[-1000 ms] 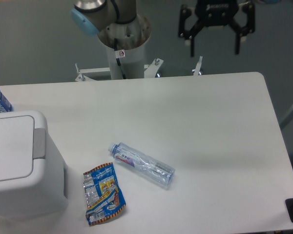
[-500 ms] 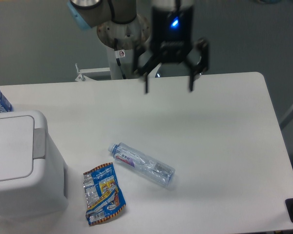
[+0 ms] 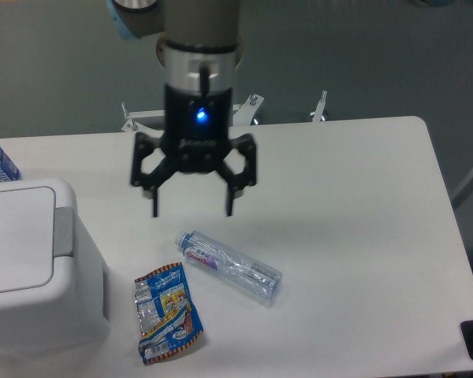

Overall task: Open the trash can
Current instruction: 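Lower the open gripper and move it toward the trash can lid, then push the gripper fingers against the lid edge to tip it open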

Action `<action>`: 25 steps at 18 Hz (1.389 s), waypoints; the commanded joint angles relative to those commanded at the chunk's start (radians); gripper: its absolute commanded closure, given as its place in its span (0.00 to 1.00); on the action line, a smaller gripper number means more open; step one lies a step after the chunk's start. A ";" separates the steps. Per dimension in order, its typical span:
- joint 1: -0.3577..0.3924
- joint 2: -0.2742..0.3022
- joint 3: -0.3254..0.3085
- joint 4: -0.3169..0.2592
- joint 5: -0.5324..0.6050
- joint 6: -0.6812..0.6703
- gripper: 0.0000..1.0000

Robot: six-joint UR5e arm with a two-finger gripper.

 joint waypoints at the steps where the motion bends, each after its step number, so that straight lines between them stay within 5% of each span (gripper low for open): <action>1: -0.012 0.000 -0.009 -0.002 0.002 0.000 0.00; 25: -0.112 -0.021 -0.074 0.003 0.018 0.003 0.00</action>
